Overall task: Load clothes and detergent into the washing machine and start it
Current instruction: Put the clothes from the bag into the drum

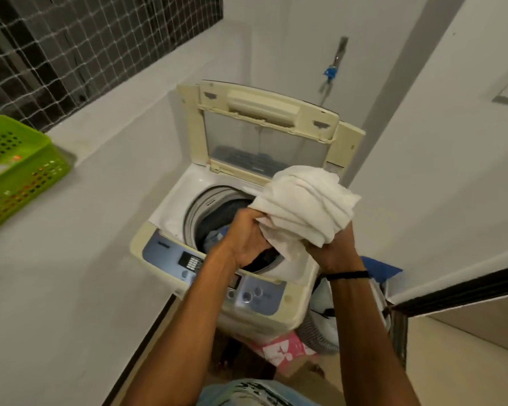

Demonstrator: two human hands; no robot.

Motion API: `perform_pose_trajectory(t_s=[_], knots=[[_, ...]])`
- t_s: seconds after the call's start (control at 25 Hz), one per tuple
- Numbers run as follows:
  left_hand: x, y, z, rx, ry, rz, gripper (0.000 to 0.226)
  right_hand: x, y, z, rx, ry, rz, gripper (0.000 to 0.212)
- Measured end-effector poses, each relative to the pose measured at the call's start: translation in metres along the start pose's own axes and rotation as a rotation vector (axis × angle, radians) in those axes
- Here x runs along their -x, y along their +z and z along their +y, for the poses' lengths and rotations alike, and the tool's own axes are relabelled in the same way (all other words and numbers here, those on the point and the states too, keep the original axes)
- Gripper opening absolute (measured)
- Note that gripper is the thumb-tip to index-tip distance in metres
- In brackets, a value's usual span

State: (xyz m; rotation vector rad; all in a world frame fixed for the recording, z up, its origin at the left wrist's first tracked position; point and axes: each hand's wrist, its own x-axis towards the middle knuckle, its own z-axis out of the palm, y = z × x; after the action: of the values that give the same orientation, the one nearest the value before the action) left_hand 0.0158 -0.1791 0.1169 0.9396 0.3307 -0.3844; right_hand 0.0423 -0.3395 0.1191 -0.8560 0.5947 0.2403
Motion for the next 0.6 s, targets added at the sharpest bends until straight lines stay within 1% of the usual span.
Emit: perform_pose_trajectory(t_s=[0.04, 0.08, 0.12, 0.16, 0.2, 0.24, 0.28, 0.32, 0.36, 0.4, 0.44, 0.48, 0.56, 0.6], knots=[[0.004, -0.015, 0.01, 0.055, 0.012, 0.019, 0.038, 0.001, 0.012, 0.011, 0.084, -0.041, -0.042, 0.032], [0.006, -0.03, 0.016, 0.079, 0.038, 0.054, 0.04, -0.015, 0.017, 0.026, 0.233, -0.123, -0.098, 0.032], [0.008, -0.041, 0.021, 0.095, 0.052, 0.104, 0.041, -0.02, 0.024, 0.039, 0.452, -0.218, -0.087, 0.029], [0.007, -0.052, 0.025, 0.091, 0.074, 0.154, 0.042, -0.031, 0.029, 0.053, 0.624, -0.314, -0.026, 0.023], [0.001, -0.066, 0.026, 0.058, 0.096, 0.221, 0.041, -0.031, 0.035, 0.061, 0.689, -0.361, 0.02, 0.017], [-0.009, -0.079, 0.027, -0.005, 0.111, 0.281, 0.04, -0.041, 0.037, 0.069, 0.728, -0.421, 0.071, 0.013], [-0.016, -0.087, 0.029, -0.071, 0.109, 0.335, 0.039, -0.042, 0.041, 0.07, 0.654, -0.353, 0.076, 0.011], [-0.023, -0.095, 0.031, -0.126, 0.1, 0.378, 0.038, -0.048, 0.046, 0.072, 0.55, -0.268, 0.076, 0.019], [-0.03, -0.101, 0.031, -0.179, 0.079, 0.421, 0.038, -0.05, 0.052, 0.071, 0.438, -0.109, 0.011, 0.039], [-0.035, -0.105, 0.029, -0.216, 0.057, 0.457, 0.037, -0.055, 0.056, 0.07, 0.359, 0.005, -0.066, 0.059], [-0.04, -0.109, 0.028, -0.228, 0.042, 0.47, 0.035, -0.057, 0.06, 0.07, 0.407, 0.054, -0.158, 0.07], [-0.044, -0.109, 0.028, -0.221, 0.035, 0.463, 0.033, -0.06, 0.063, 0.072, 0.46, 0.059, -0.236, 0.068], [-0.053, -0.112, 0.025, -0.226, 0.042, 0.457, 0.03, -0.062, 0.066, 0.077, 0.593, -0.072, -0.248, 0.044], [-0.059, -0.116, 0.025, -0.244, 0.06, 0.457, 0.028, -0.064, 0.066, 0.077, 0.627, -0.146, -0.264, 0.041]])
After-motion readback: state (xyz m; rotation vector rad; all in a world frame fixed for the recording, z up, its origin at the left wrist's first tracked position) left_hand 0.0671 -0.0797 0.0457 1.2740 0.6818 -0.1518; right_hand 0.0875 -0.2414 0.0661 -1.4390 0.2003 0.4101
